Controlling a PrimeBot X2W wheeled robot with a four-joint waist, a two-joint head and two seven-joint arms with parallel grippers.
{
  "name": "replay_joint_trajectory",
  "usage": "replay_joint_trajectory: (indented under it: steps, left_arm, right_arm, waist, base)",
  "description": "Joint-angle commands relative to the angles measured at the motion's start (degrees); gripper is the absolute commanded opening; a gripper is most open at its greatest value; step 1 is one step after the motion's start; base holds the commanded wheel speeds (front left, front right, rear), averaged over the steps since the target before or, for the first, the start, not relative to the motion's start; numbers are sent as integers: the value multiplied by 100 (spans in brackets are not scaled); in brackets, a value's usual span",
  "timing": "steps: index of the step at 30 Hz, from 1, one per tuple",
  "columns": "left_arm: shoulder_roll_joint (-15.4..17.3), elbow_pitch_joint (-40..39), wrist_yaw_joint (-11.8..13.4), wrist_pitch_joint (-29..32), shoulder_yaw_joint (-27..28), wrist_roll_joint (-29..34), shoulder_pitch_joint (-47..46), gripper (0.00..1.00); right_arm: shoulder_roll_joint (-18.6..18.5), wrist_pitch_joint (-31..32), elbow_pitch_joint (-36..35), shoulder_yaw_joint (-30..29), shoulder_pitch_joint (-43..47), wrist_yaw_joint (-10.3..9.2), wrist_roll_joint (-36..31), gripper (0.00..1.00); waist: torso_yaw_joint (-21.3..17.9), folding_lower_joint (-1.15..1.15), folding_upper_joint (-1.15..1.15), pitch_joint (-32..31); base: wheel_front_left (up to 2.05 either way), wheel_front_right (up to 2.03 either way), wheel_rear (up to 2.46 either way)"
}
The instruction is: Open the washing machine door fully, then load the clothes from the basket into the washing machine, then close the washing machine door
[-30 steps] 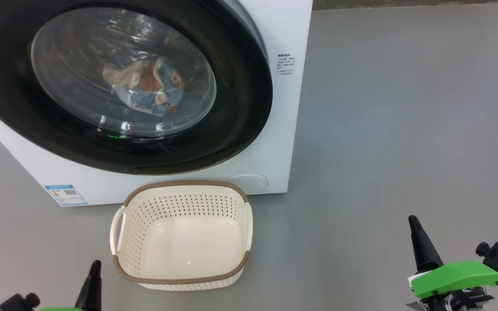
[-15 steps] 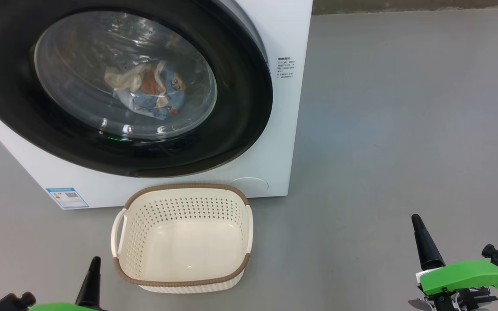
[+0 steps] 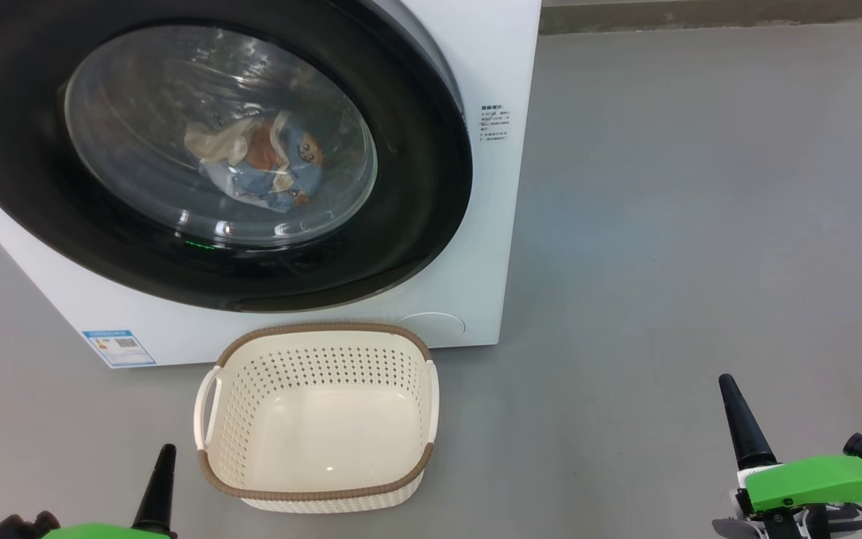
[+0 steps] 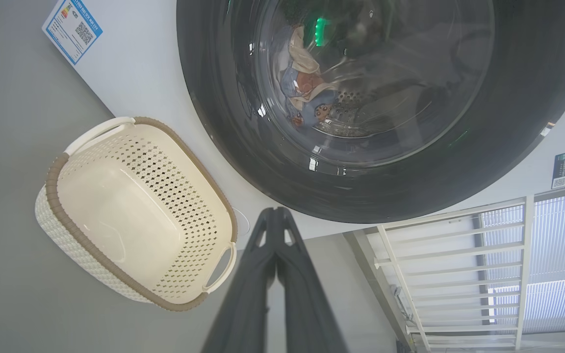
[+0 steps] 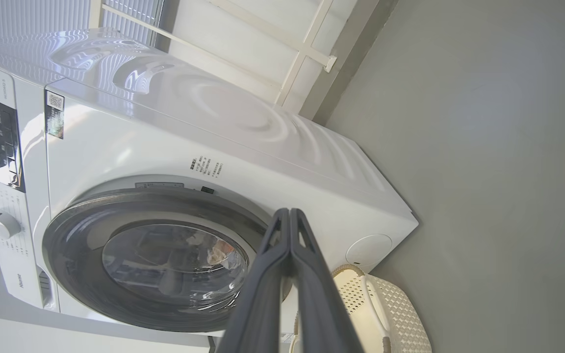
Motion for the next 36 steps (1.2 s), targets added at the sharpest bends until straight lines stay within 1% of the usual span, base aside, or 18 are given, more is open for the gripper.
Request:
replay_joint_trajectory:
  steps: [1, 36]
  left_arm:
    - [68, -151, -13, 36, 185, -147, -282, 0]
    - [-134, -177, -16, 635, 577, -1915, -435, 0]
  right_arm:
    - [-13, 63, -180, 57, -75, -4, 166, 0]
    - [7, 656, -356, -105, -35, -7, 2272, 0]
  waist:
    - [1, 0, 0, -8]
    - [16, 0, 0, -179]
  base:
    - [0, 0, 0]
    - [0, 0, 0]
